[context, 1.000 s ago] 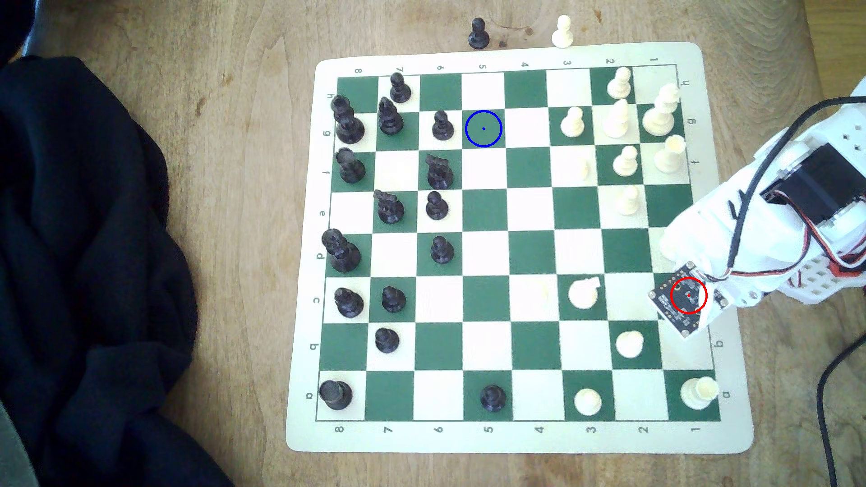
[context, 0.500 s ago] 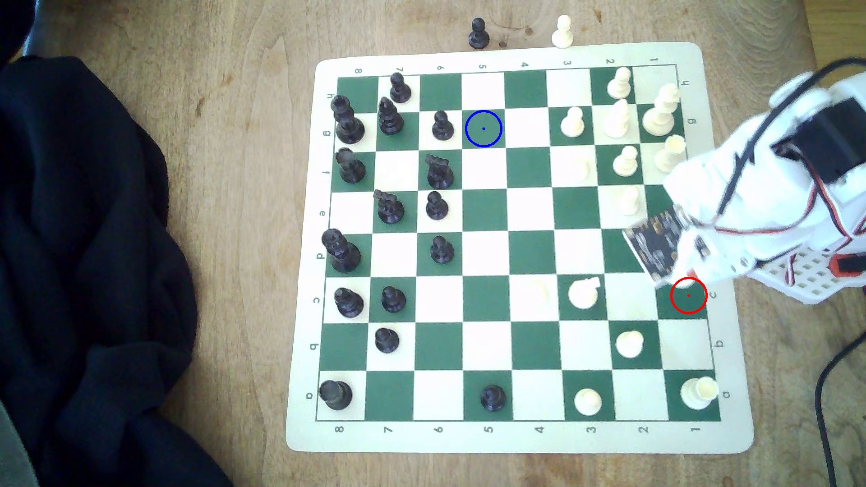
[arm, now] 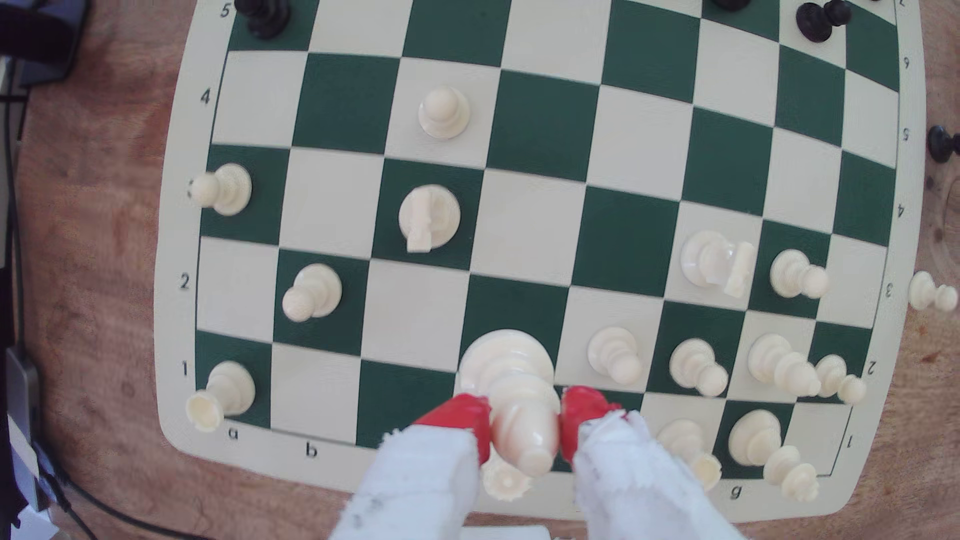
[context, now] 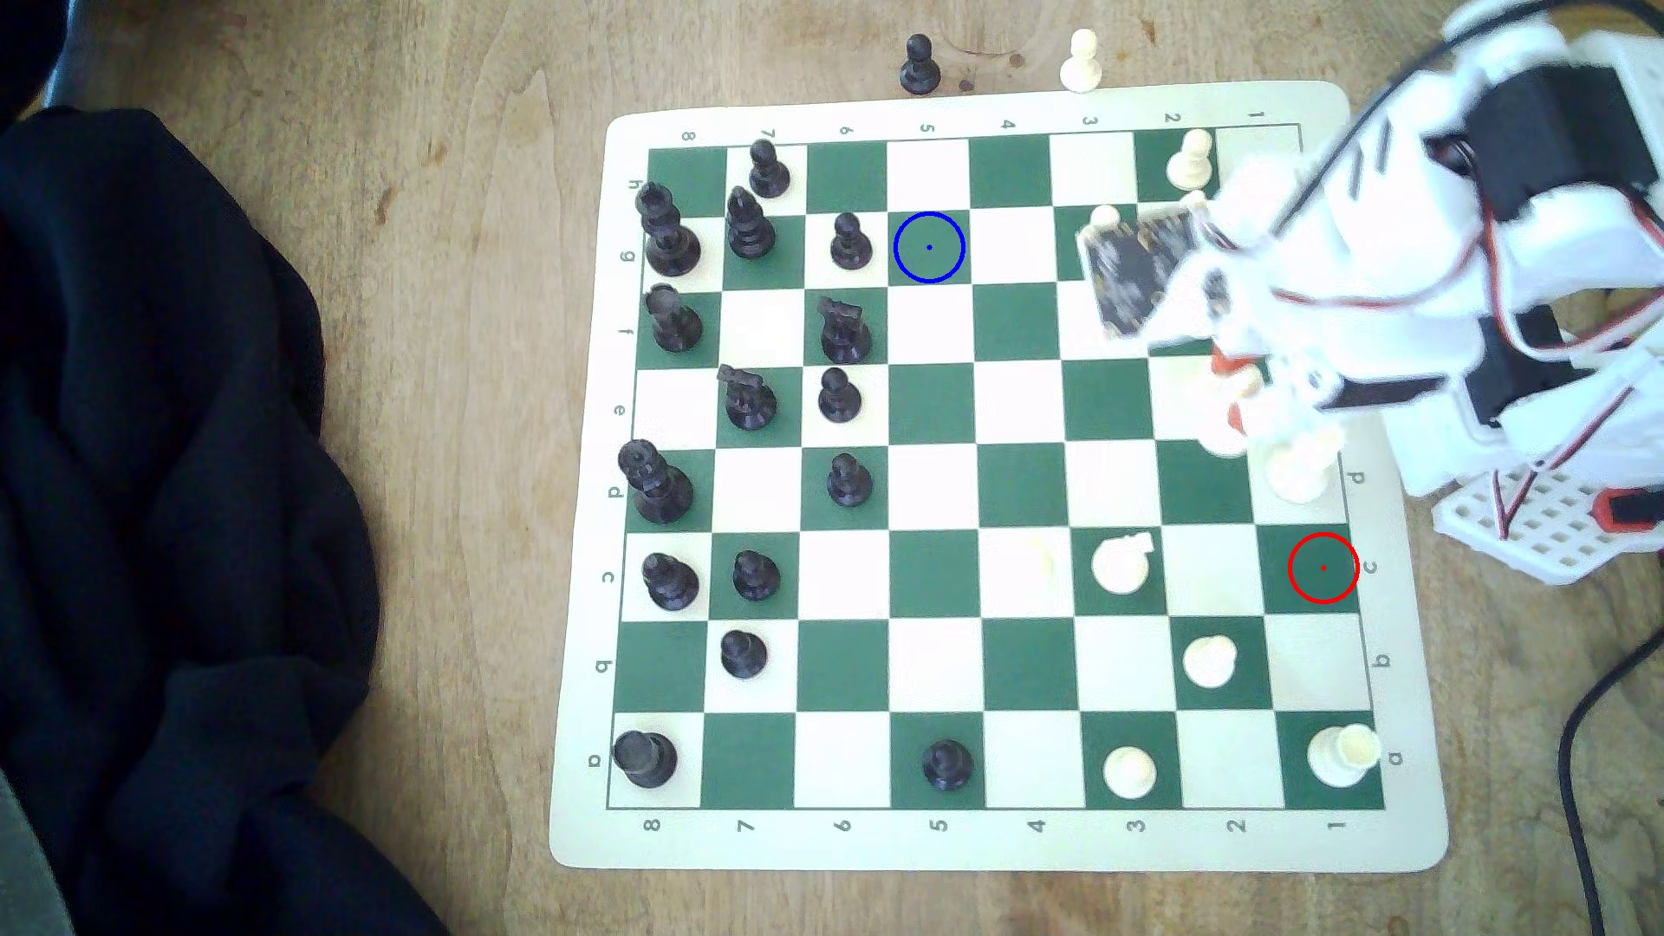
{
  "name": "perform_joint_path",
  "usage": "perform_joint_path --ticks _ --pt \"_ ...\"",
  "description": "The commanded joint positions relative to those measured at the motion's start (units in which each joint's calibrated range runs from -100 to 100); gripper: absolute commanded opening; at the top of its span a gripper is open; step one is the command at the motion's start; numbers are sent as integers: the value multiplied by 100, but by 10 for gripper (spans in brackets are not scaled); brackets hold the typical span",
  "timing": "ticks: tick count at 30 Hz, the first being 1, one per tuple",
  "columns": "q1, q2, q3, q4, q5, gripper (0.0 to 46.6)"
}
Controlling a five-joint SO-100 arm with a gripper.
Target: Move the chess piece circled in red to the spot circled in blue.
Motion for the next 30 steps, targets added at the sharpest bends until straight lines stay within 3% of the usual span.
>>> perform_joint_path --ticks 1,11,30 --pt "758 333 -676 -470 127 4" --pt "1783 1649 -975 -1756 313 4" --pt "2400 4000 -1927 -2903 405 5"
